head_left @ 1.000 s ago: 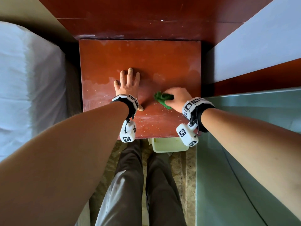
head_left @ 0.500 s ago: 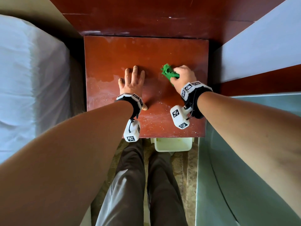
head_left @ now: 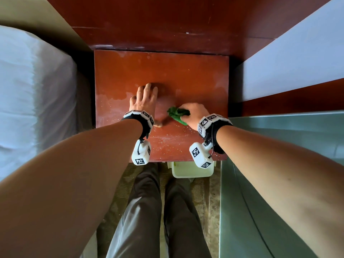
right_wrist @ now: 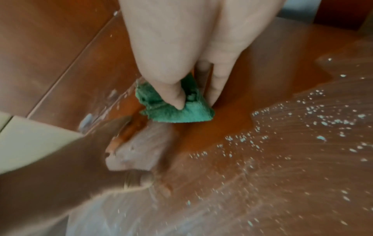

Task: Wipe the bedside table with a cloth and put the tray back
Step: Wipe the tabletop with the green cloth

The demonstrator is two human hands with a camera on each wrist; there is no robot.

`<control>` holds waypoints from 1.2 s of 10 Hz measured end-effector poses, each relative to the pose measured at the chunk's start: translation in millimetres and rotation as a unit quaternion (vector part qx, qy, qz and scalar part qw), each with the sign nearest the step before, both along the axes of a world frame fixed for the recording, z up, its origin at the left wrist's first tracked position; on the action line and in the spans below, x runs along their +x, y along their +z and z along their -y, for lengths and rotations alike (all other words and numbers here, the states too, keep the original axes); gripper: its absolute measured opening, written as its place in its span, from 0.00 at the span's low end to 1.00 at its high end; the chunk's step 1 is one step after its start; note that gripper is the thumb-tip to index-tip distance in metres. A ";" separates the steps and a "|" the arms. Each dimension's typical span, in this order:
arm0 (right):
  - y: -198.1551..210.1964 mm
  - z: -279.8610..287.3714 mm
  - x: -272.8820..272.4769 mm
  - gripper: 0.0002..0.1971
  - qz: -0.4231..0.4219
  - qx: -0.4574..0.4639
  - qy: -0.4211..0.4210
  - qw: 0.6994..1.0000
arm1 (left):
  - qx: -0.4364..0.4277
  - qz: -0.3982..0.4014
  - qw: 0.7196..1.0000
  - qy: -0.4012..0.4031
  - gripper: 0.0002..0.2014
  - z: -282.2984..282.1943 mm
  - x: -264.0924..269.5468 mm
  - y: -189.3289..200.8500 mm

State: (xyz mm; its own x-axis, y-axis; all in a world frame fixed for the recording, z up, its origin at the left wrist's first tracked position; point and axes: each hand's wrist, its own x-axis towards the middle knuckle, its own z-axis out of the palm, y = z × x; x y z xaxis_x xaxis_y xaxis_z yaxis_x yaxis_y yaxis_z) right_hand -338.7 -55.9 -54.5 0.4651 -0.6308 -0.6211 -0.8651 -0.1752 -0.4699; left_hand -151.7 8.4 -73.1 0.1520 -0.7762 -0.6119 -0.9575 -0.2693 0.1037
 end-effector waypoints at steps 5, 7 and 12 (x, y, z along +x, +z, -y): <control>-21.8 46.7 19.9 0.18 -0.060 -0.204 -0.141 0.967 | 0.026 0.025 0.999 0.025 0.74 -31.7 48.0 -5.7; -30.2 39.9 22.5 0.18 -0.019 -0.204 -0.085 0.975 | 0.039 0.022 0.999 0.027 0.74 -31.5 48.6 -7.6; -14.9 -24.0 24.0 0.17 -0.006 -0.009 0.110 0.994 | 0.041 0.022 0.998 0.033 0.75 -29.7 48.0 -4.1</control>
State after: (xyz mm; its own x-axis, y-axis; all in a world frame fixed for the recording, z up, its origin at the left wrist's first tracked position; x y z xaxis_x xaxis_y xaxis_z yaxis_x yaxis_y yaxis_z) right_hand -314.7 -31.9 -69.4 0.5853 -0.5252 -0.6177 -0.8107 -0.3687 -0.4547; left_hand -103.7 38.1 -77.2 0.2300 -0.7107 -0.6649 -0.9405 -0.3380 0.0360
